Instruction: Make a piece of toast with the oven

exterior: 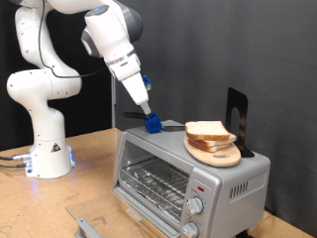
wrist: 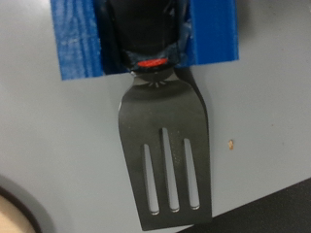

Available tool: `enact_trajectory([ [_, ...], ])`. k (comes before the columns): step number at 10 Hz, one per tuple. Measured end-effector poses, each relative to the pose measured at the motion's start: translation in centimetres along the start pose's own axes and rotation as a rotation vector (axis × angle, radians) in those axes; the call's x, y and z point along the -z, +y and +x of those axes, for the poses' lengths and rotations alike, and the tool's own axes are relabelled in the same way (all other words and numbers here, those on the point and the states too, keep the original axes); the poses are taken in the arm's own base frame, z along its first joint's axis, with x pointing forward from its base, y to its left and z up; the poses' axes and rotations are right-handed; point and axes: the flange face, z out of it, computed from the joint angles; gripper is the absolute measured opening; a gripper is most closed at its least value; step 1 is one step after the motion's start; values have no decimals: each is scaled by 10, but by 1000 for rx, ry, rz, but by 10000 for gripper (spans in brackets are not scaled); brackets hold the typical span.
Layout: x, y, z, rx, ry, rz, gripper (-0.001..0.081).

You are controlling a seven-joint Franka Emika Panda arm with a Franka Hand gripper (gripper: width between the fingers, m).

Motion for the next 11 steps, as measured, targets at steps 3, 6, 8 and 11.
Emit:
enact_trajectory([
  [3, -16, 0, -1, 4, -11, -15, 682],
  [6, -28, -1, 1, 12, -4, -29, 682],
  [8, -34, -3, 2, 20, -2, -31, 682],
  [11, -40, -6, 1, 36, -11, -23, 682],
])
